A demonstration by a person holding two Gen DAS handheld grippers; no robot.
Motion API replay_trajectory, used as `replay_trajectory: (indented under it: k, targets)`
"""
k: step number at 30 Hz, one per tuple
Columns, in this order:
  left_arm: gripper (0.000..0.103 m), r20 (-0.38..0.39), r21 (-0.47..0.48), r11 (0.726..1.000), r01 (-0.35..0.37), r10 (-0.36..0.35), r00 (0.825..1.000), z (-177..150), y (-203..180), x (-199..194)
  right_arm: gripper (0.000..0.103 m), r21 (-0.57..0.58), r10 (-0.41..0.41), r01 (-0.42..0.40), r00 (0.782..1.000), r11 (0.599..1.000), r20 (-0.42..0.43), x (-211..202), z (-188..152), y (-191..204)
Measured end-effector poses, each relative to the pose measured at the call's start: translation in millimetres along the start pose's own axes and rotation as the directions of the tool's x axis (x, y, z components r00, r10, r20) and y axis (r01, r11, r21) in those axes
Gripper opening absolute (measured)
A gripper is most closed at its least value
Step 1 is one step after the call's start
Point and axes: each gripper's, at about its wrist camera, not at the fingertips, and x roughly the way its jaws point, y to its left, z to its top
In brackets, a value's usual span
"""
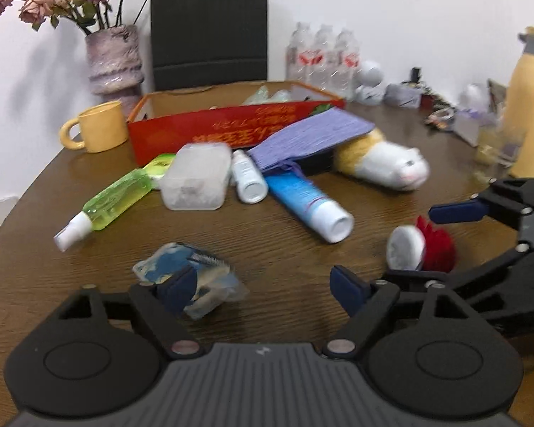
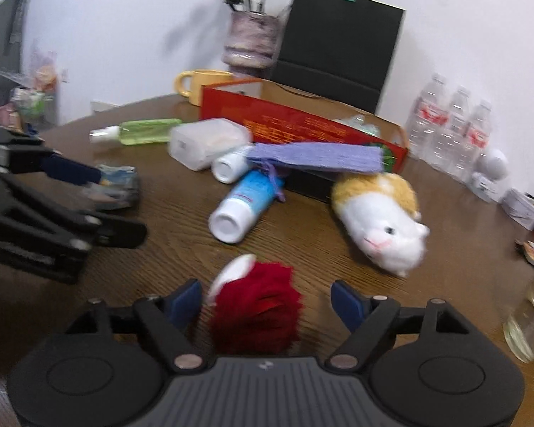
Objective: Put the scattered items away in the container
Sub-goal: 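Grasp the red rose with the right tool while the left tool grasps the blue snack packet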
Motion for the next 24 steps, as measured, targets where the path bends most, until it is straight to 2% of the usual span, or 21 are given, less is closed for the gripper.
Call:
replay_trajectory:
  k: [2,3,5,7,8,9,10,11,15,18,24]
  targets:
    - [0.085,-0.004,0.008,0.999,-0.035,0.035,0.999,-1,1,4,0.077,0.025,0.043,-0.043,0.999,0.999,0.002,3,1,-3]
    - [0.084,-0.008,0.011,0.999,-0.030,0.030,1.000,-1,2,4,0.077,0.045,0.062,-0.062,0.998,0.997,0.002,5,1,-5]
    - [0.080,-0.003,-0.002,1.000,0.023,-0.023,1.000,-1,6,0,0.072,0.080,0.076,-0.076,0.997,0.994,0.003,6,0,-9]
    - [0.082,0.047,-0.027,0.994,0.102,-0.100,0.994,1,12,-14,0.070,0.104,0.078,-0.078,0.997,0.992,0.002,7,0,-13]
    - [0.088,0.079,-0.031,0.993,0.114,-0.112,0.991,2,15,-20,0.070,0.113,0.075,-0.075,0.997,0.991,0.002,7,-1,-14]
    - [0.092,0.119,-0.024,0.996,0.090,-0.086,0.989,2,17,-26,0.070,0.120,0.072,-0.072,0.997,0.990,0.001,7,-1,-16]
    - [0.101,0.159,-0.019,0.998,0.064,-0.061,0.985,2,20,-32,0.072,0.119,0.069,-0.069,0.998,0.991,0.002,7,-2,-16]
    - [0.103,0.178,-0.014,0.999,0.039,-0.035,0.983,2,22,-34,0.074,0.120,0.068,-0.067,0.998,0.991,0.003,6,-2,-16]
    - [0.103,0.108,0.008,0.998,-0.063,0.062,0.992,-2,29,-14,0.074,0.128,0.083,-0.083,0.996,0.988,0.004,7,-3,-16]
    - [0.103,0.025,-0.012,0.995,-0.096,0.096,0.995,-5,41,5,0.073,0.134,0.095,-0.095,0.995,0.987,0.005,7,-3,-15]
    - [0.100,-0.015,-0.071,0.997,-0.038,0.037,0.999,-11,56,12,0.069,0.144,0.091,-0.090,0.996,0.985,0.002,7,-3,-17]
